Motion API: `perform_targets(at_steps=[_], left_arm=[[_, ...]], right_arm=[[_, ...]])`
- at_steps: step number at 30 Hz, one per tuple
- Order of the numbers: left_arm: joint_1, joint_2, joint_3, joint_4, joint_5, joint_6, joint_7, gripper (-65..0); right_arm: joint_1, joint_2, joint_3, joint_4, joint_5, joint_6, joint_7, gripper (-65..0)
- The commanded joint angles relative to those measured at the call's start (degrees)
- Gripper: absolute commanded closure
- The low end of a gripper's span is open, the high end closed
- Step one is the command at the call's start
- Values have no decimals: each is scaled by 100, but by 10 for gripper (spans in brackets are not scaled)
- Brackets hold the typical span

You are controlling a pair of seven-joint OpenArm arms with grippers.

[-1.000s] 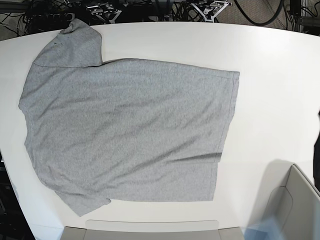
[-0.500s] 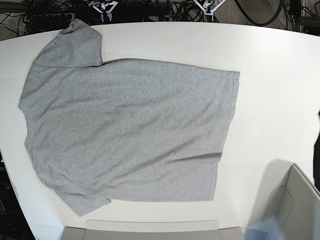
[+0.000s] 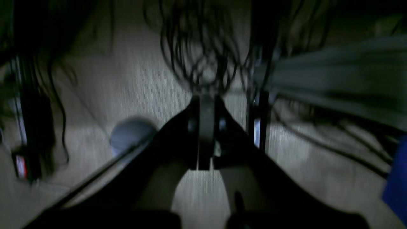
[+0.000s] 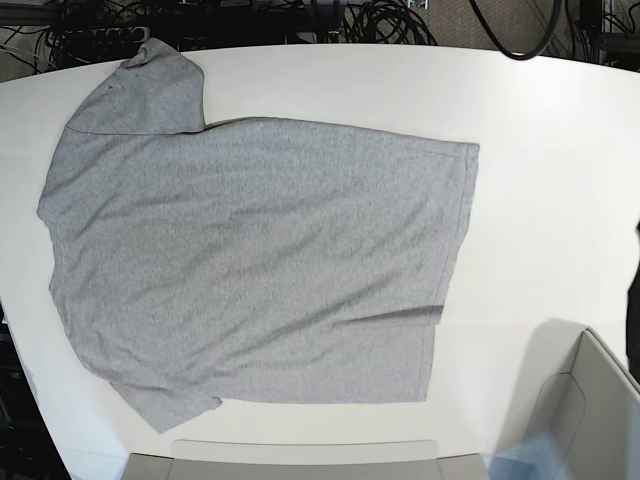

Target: Fold the T-shirt properly

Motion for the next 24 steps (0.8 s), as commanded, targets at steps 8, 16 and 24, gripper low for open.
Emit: perform_targets(at_steps=[8, 16, 24], left_arm=[[698, -174, -1, -8, -12, 23, -2488, -4], [1111, -174, -1, 129, -3, 14, -3499, -4], [2061, -165, -10, 1869, -12, 14, -3499, -4]], right_arm=[[-514, 130, 10, -1, 164, 27, 1719, 0], [-813, 130, -8, 52, 946, 63, 2853, -3], [-1367, 200, 1, 931, 964, 63, 2835, -3]])
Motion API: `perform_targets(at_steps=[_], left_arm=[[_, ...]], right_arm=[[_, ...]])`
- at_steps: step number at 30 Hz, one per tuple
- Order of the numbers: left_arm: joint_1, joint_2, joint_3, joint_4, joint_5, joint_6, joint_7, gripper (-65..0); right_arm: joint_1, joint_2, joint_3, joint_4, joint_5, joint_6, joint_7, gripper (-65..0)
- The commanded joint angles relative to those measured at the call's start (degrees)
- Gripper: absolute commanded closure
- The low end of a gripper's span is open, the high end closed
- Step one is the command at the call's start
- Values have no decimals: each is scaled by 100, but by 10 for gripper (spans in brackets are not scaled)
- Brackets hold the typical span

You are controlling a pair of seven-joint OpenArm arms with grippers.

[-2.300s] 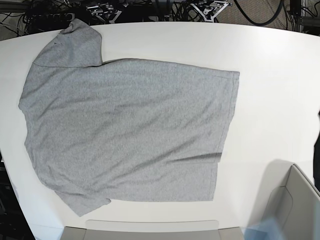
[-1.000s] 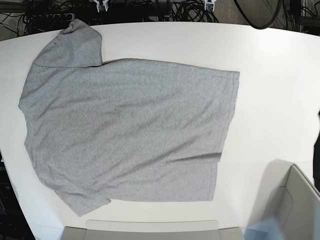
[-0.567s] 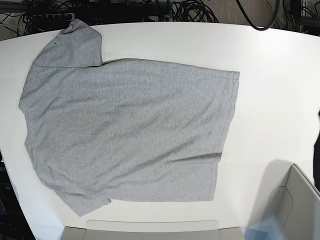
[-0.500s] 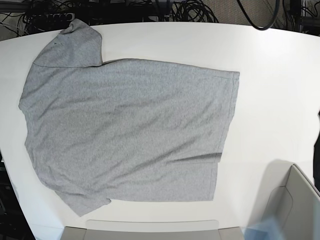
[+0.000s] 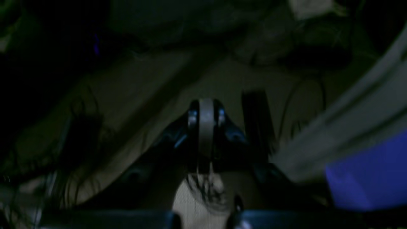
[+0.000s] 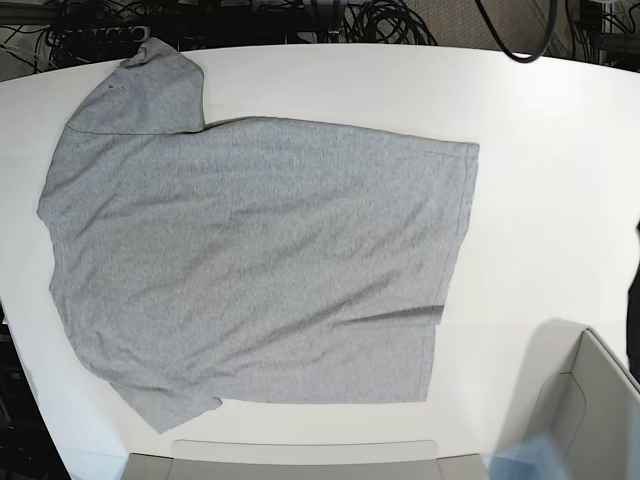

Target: Fold the T-shirt properly

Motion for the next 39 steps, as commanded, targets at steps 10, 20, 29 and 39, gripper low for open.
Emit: perform_targets(at_steps=[10, 20, 29, 39], left_arm=[[1607, -8, -14, 2774, -14, 8, -201, -4], [1704, -16, -23, 3548, -14, 17, -201, -4], [1678, -16, 12, 3645, -6, 8, -192, -4], [1678, 10, 30, 3645, 3, 8, -192, -4]], right_arm=[[-2079, 23, 5, 3936, -24, 19, 144, -3], [-2712, 138, 252, 6081, 451, -7, 144, -116], [-2941, 146, 911, 7321, 1198, 1, -313, -250], [-2932, 621, 1016, 7760, 2763, 37, -2124, -266]])
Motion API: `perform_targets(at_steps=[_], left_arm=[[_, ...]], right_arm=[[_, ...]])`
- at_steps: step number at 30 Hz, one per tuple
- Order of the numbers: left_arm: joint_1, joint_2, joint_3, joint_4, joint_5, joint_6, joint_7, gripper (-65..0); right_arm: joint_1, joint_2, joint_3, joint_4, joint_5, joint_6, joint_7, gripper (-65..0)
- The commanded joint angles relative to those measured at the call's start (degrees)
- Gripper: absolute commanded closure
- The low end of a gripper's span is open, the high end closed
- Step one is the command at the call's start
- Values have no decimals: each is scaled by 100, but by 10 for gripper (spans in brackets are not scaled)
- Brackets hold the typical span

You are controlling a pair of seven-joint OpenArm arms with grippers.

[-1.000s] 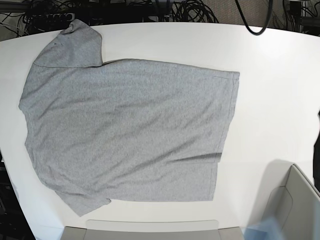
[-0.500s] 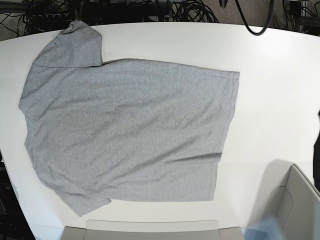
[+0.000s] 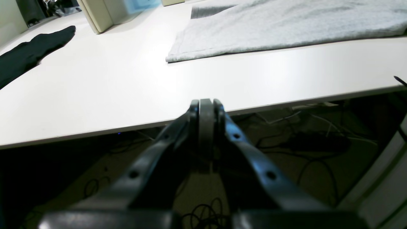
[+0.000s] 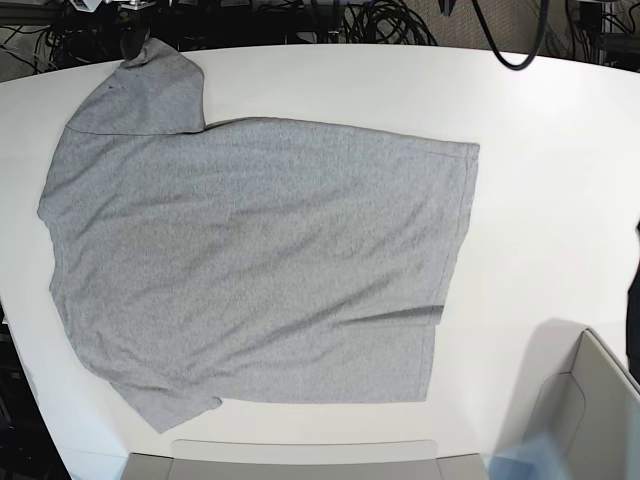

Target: Fold the T-shirt properly

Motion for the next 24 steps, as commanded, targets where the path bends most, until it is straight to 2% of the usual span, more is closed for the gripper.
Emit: perform_targets(at_steps=[1, 5, 14, 18, 24], left_arm=[[132, 8, 19, 30, 1, 12, -185, -4], [132, 8, 19, 30, 1, 12, -185, -4], [132, 17, 19, 30, 1, 12, -185, -4], [132, 8, 19, 30, 1, 12, -185, -4], [132, 17, 19, 30, 1, 12, -185, -4]], right_arm=[[-84, 9, 18, 104, 64, 39, 53, -266], [180, -17, 18, 86, 310, 39, -264, -261], [655, -61, 44, 86, 319, 39, -1161, -261], [655, -255, 79, 86, 319, 39, -1213, -261], [707, -228, -88, -213, 319, 39, -1231, -261]])
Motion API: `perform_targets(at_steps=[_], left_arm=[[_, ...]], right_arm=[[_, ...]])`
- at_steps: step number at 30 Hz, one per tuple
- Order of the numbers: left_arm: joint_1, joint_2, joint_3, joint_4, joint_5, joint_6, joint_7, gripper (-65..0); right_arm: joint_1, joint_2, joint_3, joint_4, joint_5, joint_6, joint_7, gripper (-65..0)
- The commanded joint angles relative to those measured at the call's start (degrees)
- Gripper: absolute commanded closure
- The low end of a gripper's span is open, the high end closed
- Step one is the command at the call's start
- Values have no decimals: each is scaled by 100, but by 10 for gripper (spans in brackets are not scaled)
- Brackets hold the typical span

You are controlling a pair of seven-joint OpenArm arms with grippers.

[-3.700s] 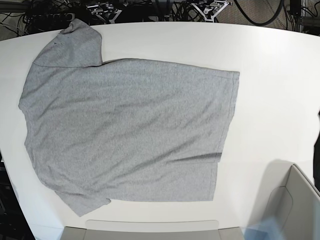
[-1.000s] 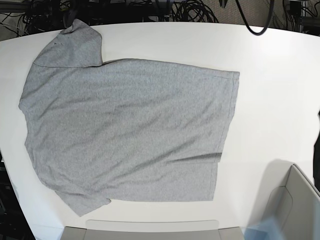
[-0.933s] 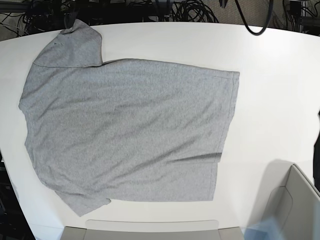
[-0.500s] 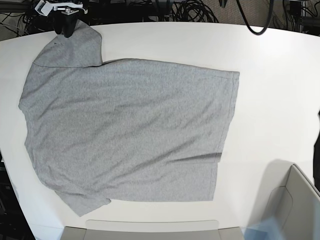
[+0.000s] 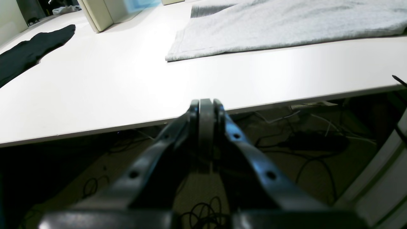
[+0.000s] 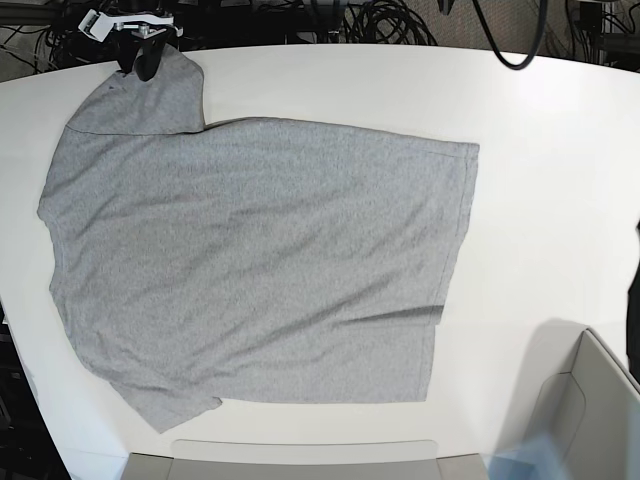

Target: Fold the T-shirt properly

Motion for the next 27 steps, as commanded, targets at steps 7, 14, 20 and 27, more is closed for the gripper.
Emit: perform_targets(at_steps=[7, 14, 20, 27], left_arm=[[165, -8, 8, 610, -19, 30, -185, -56], [561, -25, 8, 1392, -27, 30, -185, -73], [754, -34, -1, 1876, -36, 39, -185, -74], [702, -148, 17, 2456, -36, 39, 272, -76]], right_arm=[[17, 146, -479, 30, -13, -36, -518, -244], [35, 173, -471, 21, -22, -36, -659, -244], [35, 181, -471, 30, -22, -36, -659, -244], [44, 181, -462, 30, -22, -36, -659, -244]])
